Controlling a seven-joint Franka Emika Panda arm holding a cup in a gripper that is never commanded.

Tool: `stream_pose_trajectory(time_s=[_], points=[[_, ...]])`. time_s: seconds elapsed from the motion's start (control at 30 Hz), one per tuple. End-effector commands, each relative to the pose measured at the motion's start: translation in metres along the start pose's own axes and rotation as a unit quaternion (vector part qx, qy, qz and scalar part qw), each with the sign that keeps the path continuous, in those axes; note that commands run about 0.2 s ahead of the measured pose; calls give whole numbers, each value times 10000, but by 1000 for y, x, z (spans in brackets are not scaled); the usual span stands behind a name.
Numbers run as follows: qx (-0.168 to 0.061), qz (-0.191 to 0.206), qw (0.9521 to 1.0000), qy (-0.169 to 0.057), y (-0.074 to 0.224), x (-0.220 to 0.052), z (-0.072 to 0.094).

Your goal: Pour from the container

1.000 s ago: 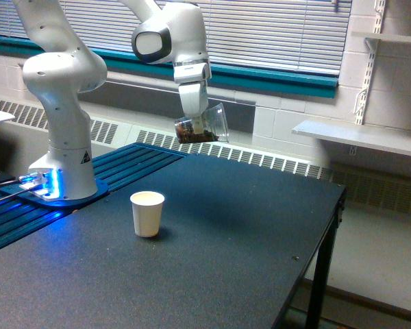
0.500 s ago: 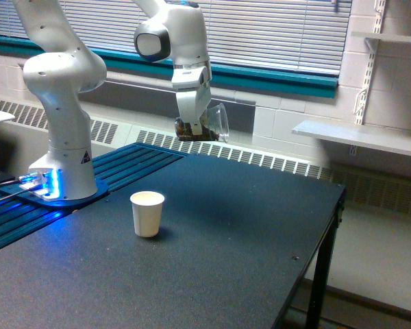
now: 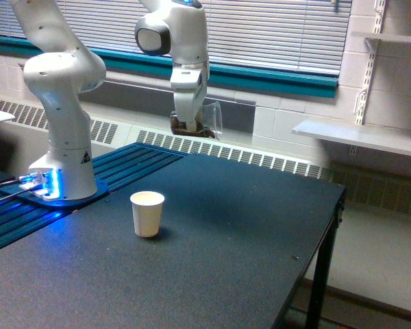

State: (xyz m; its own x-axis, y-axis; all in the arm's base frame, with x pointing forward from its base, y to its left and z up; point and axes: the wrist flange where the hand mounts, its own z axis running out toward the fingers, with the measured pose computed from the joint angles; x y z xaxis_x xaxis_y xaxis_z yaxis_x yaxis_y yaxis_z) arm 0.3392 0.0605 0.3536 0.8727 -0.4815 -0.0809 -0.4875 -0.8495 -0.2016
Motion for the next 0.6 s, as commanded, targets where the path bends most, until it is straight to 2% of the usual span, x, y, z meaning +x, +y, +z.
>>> stream_pose_trajectory(time_s=[0.03,0.07,0.1,0.17,0.23,0.6], points=[[142,146,9997,-116,-1,5,-13],[206,240,9992,-241,-1,6,-15],[189,248,9992,-256,0,6,-15],[38,220,9997,-131,6,11,-14],[25,277,9995,-177,10,12,-12],[-243,377,9989,-122,32,20,-14]])
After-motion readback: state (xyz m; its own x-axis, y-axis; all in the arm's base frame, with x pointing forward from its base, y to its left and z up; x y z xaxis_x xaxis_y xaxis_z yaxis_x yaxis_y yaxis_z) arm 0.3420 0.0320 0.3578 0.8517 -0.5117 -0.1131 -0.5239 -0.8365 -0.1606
